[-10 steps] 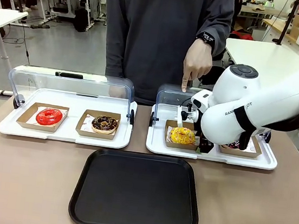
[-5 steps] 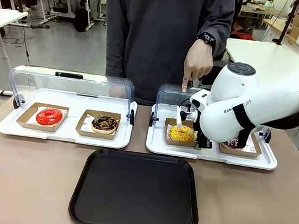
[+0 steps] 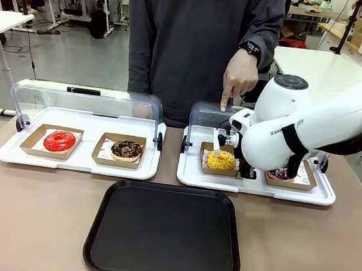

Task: Move the third donut from the left to the tray.
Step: Pick up the Paper togo box containing the Donut indicated by the person and place it on the Handle tray.

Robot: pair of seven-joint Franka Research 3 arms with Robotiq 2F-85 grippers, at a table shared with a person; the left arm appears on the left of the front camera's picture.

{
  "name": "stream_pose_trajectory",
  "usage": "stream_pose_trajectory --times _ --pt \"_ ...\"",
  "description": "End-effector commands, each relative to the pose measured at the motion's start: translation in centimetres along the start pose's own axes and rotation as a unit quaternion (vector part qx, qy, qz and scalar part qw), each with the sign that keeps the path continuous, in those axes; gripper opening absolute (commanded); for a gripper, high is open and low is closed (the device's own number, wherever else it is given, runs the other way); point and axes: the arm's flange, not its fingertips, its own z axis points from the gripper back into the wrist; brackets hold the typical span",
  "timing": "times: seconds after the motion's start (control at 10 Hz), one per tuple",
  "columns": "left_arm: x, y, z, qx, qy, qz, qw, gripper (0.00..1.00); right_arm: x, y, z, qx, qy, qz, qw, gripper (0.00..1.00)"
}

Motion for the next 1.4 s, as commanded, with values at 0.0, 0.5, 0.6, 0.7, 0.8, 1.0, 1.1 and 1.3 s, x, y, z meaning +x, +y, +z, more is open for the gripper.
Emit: stream_pose_trajectory --times 0.0,0.5,0.6,0.7,0.8,1.0,1.1,1.3 --pt "0.0 -0.1 0.0 -0.003 -0.004 -0.007 1.000 1.00 0.0 0.0 0.0 0.000 0.001 0.001 1.000 0.00" --pt "0.0 -0.1 0.0 -0.003 -0.004 -0.007 1.000 1.00 0.2 0.6 1.7 -0.021 -0.019 -0.005 1.000 0.02" --pt "0.0 -0.1 0.0 -0.003 -0.004 -0.007 1.000 1.00 0.7 1.2 3.2 -0.039 -0.018 -0.009 0.999 0.02" --pt "0.0 -0.1 0.0 -0.003 -0.004 -0.007 1.000 1.00 1.2 1.9 4.5 -0.046 -0.021 -0.010 0.999 0.02" --pt "0.0 -0.1 0.0 -0.003 -0.004 -0.007 1.000 1.00 1.6 2.3 5.8 -0.054 -0.018 -0.016 0.998 0.02" --pt "0.0 -0.1 0.0 -0.003 -0.004 -0.007 1.000 1.00 1.9 3.8 8.4 -0.060 -0.011 -0.037 0.997 0.02" --pt "0.0 -0.1 0.0 -0.003 -0.004 -0.007 1.000 1.00 2.1 4.9 9.5 -0.057 -0.012 -0.049 0.997 0.02" --pt "0.0 -0.1 0.0 -0.003 -0.004 -0.007 1.000 1.00 2.7 7.5 11.0 -0.055 -0.009 -0.080 0.995 0.02"
